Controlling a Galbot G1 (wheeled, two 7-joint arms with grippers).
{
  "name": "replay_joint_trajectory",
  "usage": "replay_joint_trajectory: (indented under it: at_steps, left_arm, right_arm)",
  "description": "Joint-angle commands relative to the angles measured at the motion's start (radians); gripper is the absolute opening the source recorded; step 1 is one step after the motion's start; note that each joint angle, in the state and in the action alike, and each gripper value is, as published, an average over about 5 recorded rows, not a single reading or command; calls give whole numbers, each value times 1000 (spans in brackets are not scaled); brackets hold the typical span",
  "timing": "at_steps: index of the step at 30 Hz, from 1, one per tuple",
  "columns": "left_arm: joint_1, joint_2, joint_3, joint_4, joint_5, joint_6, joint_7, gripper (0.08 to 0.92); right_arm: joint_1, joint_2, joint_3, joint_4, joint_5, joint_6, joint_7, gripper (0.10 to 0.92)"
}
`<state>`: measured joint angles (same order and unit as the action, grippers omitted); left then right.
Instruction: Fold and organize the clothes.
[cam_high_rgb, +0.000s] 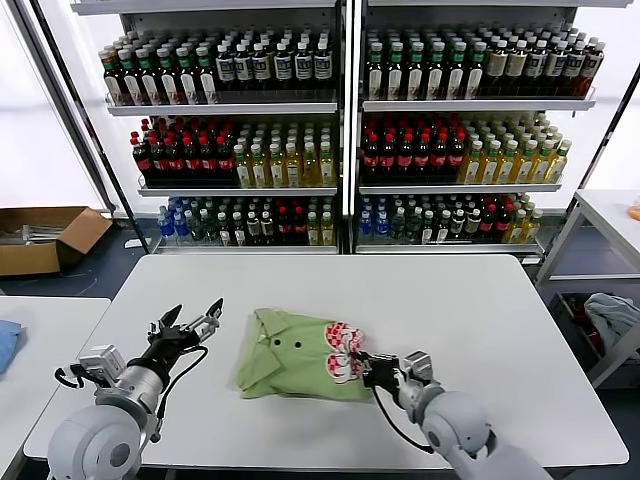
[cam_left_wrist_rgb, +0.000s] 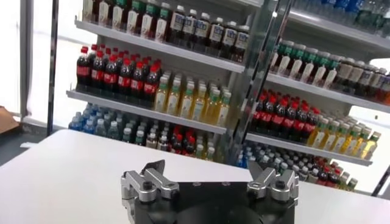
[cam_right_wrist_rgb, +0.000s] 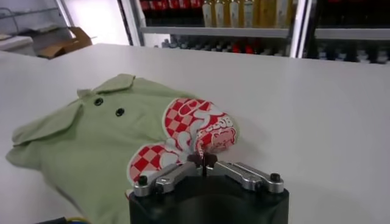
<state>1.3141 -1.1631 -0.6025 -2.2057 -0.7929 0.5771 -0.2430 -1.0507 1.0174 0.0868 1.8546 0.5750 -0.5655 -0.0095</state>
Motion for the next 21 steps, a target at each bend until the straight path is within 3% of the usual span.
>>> replay_joint_trajectory:
  at_steps: [1,5,13,21]
  left_arm:
    - [1,-22,15,3,6,0,-4,823]
    - [18,-39,16,-14,11,0,8,823]
    - [64,-54,2,-46,12,0,15,823]
    - [88,-51,-9,-60,14,-1,19,823]
  right_arm:
    - [-95,-112,108,92,-71,32,23,117]
    - [-112,-91,135,123,-98,75,41,185]
    - [-103,-19,89,157,-126,192,18,418]
    - [31,169,-44,-100,-209,238,36,644]
